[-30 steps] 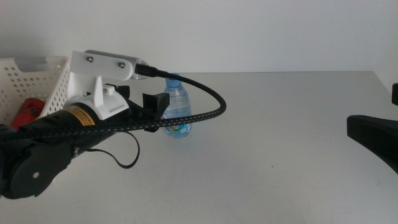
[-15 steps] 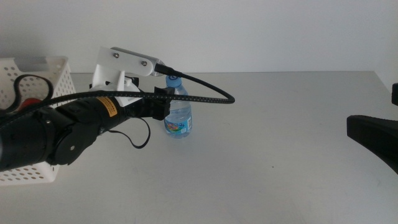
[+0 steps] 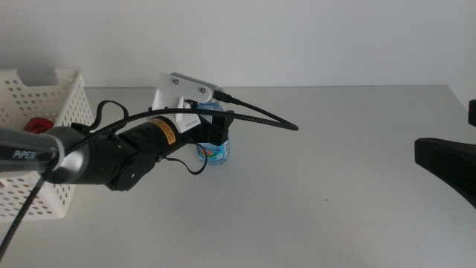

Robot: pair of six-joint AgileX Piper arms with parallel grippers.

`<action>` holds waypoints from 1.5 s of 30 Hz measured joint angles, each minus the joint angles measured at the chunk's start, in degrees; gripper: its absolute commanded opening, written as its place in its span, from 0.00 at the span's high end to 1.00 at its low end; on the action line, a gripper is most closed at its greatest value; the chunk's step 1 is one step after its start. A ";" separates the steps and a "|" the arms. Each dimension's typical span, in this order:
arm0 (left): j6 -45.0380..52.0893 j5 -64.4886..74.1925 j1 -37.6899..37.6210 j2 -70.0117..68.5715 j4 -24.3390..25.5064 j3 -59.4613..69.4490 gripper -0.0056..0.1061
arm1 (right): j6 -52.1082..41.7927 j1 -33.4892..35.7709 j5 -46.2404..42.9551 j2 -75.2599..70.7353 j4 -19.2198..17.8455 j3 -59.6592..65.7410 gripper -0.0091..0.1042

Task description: Use arms to grab the bottles and put them into the dustbin to the left of the table.

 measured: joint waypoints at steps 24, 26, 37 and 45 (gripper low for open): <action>-4.18 -11.12 0.70 10.82 5.45 -3.28 0.97 | 0.00 0.00 0.00 0.00 -0.01 0.00 0.31; -7.86 -5.89 0.64 8.52 6.85 -3.16 0.96 | 0.00 0.00 0.00 0.00 -0.01 0.00 0.31; -11.77 27.27 0.74 -8.97 7.20 -5.88 0.96 | 0.00 0.00 0.00 0.00 0.04 0.00 0.31; -10.12 41.71 3.39 -21.89 1.76 -7.56 0.96 | 0.00 0.00 0.00 0.00 -0.01 0.00 0.31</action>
